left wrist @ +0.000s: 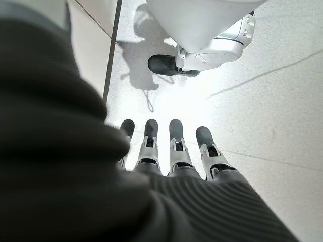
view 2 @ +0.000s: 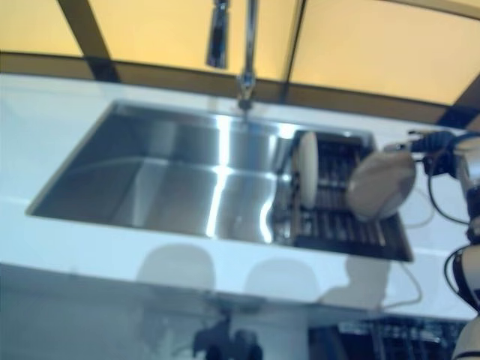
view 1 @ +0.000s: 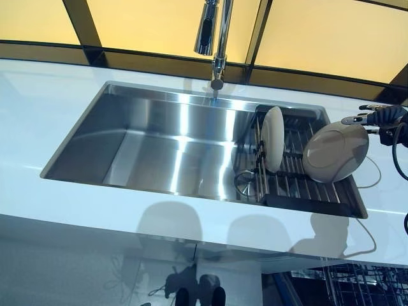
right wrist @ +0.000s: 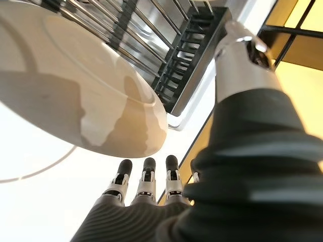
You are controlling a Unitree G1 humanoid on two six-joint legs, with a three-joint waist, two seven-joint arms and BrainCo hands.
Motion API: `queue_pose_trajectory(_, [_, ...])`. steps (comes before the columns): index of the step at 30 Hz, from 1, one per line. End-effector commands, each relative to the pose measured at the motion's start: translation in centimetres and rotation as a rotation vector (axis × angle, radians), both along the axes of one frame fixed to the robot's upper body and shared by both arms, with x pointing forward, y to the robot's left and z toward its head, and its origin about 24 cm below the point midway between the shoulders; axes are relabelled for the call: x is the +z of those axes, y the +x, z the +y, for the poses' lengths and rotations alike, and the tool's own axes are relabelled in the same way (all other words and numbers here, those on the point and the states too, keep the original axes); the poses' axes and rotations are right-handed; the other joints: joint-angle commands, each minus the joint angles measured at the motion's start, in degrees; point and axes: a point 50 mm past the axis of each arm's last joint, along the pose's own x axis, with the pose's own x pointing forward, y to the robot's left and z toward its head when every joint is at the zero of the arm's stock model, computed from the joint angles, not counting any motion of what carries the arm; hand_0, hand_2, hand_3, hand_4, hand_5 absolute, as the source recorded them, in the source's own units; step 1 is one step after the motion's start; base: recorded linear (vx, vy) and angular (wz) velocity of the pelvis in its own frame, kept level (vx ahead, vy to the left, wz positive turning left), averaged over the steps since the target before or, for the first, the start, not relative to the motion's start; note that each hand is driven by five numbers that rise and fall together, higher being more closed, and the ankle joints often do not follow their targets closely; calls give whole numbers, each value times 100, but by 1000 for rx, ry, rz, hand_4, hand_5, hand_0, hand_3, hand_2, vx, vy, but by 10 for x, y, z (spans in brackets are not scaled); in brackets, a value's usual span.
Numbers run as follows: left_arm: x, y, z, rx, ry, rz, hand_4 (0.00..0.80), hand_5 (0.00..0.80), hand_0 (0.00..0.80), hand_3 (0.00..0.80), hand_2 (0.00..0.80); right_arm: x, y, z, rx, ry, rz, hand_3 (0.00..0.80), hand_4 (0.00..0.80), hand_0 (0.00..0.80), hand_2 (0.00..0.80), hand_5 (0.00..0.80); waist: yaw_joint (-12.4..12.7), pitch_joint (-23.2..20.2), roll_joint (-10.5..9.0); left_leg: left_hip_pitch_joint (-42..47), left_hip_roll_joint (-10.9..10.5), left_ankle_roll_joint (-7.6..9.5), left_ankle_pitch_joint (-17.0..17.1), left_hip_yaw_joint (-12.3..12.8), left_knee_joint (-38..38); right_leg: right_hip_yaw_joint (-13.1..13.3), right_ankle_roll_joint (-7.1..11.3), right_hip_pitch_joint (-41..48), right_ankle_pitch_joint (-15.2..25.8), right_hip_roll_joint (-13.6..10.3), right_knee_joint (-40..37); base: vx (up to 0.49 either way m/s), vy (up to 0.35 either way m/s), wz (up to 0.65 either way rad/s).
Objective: Take plates into dishwasher
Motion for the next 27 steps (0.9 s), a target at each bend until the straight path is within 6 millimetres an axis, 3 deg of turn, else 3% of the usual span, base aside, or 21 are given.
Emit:
queue_pose_trajectory(1, [2, -12, 14, -27, 34, 40, 0, 0, 0, 0, 0, 21, -9, -12, -31, -123, 27, 0, 0, 0, 0, 0, -31, -373, -122, -97, 101, -199, -234, 163, -18, 69, 370, 49, -176, -57, -8, 0, 0, 0])
queue_pose_trajectory(27, [2, -13, 13, -23, 15, 38, 0, 0, 0, 0, 0, -6, -10, -5, 111, -112, 267, 0, 0, 0, 0, 0, -13, -390, -148, -77, 102, -192, -245, 190, -18, 106, 370, 61, -178, -56, -8, 0, 0, 0])
